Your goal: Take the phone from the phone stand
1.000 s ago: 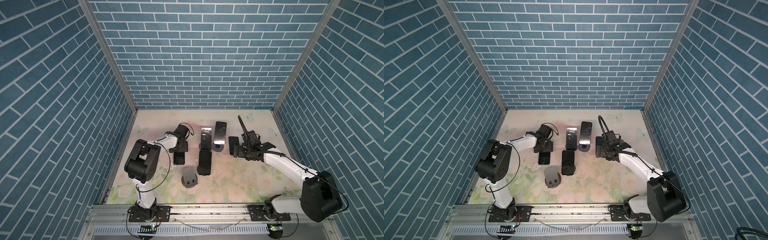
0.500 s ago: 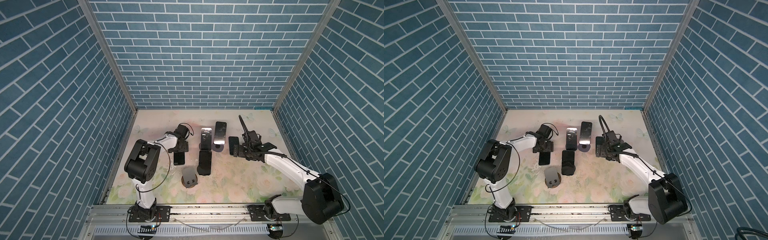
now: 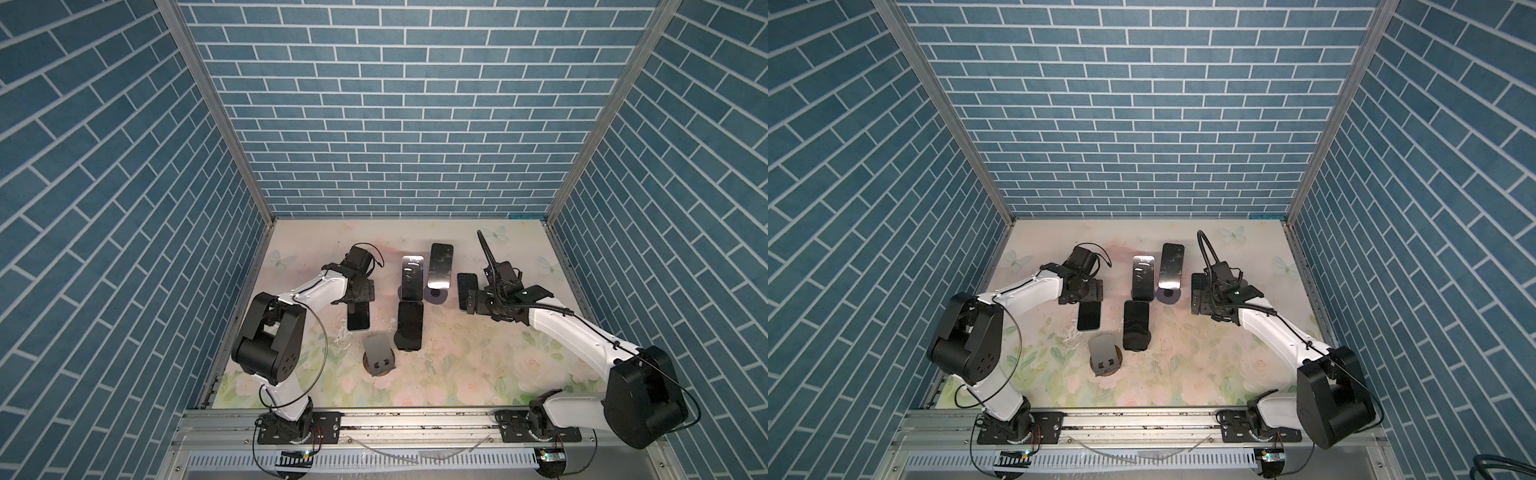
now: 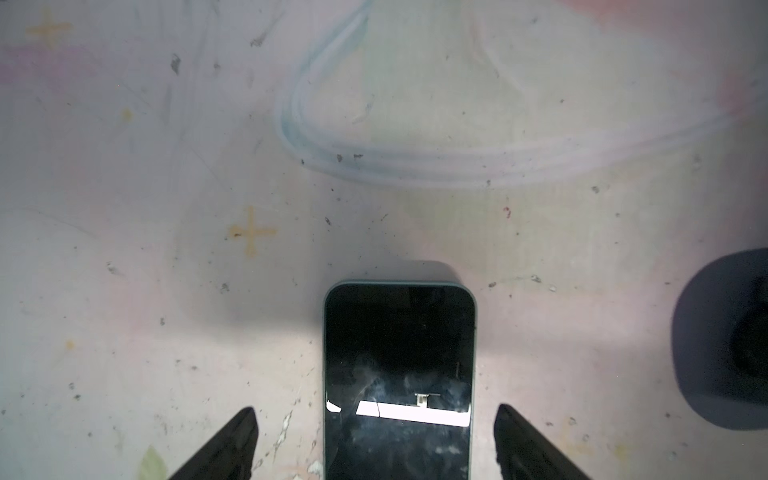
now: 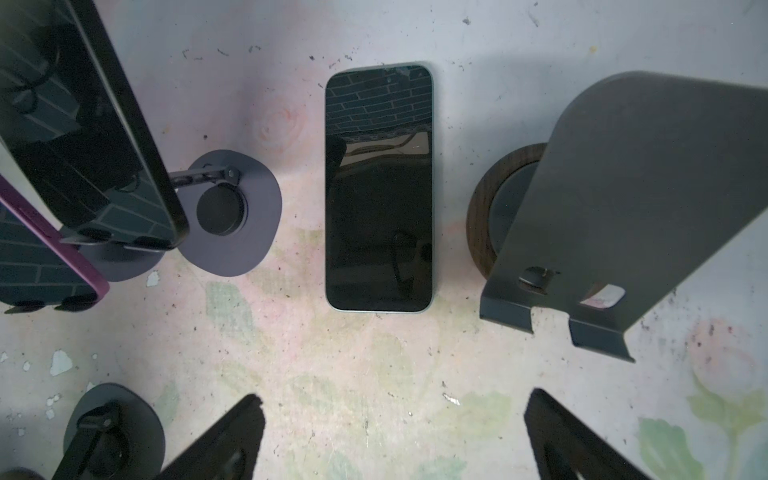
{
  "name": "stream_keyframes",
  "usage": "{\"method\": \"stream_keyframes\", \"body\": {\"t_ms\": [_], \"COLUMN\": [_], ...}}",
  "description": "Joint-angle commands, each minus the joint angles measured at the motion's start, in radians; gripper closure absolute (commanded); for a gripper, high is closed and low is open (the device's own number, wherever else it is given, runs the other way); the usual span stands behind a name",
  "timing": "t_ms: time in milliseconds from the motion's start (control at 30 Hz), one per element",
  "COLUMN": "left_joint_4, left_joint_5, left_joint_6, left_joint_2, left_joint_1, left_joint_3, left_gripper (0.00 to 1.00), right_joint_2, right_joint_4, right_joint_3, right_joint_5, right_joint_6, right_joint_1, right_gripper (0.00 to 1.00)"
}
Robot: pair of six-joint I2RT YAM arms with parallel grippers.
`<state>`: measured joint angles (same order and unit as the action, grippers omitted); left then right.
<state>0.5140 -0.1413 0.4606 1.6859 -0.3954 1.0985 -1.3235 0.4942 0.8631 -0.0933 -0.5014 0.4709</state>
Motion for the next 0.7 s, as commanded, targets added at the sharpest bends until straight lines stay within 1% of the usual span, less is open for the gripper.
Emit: {"method": "stream_keyframes", "body": {"t_ms": [0, 167, 467, 667], "left_joint_4": [0.024, 0.014, -0.007, -0.05], "left_joint_5": [-0.014, -0.006, -0.024, -0.023], "left_joint_6": [0.022, 0.041, 0.072, 0.076], "left_joint_2": [-0.066, -0.171, -0.346, -0.465], "left_joint_1": [0.005, 0.004, 0.003, 0.003], "left_joint_3": [-0.047, -0.12, -0.256, -0.324], "left_gripper": [0.1, 0.1, 0.1, 0.1], "right_joint_2": [0.018, 0.017, 0.031, 0.079], "right_joint_4": [0.003, -0.002, -0.008, -0.004], "right_joint_3": [-0.005, -0.006, -0.001, 0.018], "right_joint_5": [-0.017, -0.011, 0.006, 0.013], "right_joint_6": [-0.038, -0.042, -0.053, -0.057], "right_joint_1": [0.006, 0.009, 0.021, 0.07], "right_gripper": [0.01, 0.01, 0.01, 0.01]}}
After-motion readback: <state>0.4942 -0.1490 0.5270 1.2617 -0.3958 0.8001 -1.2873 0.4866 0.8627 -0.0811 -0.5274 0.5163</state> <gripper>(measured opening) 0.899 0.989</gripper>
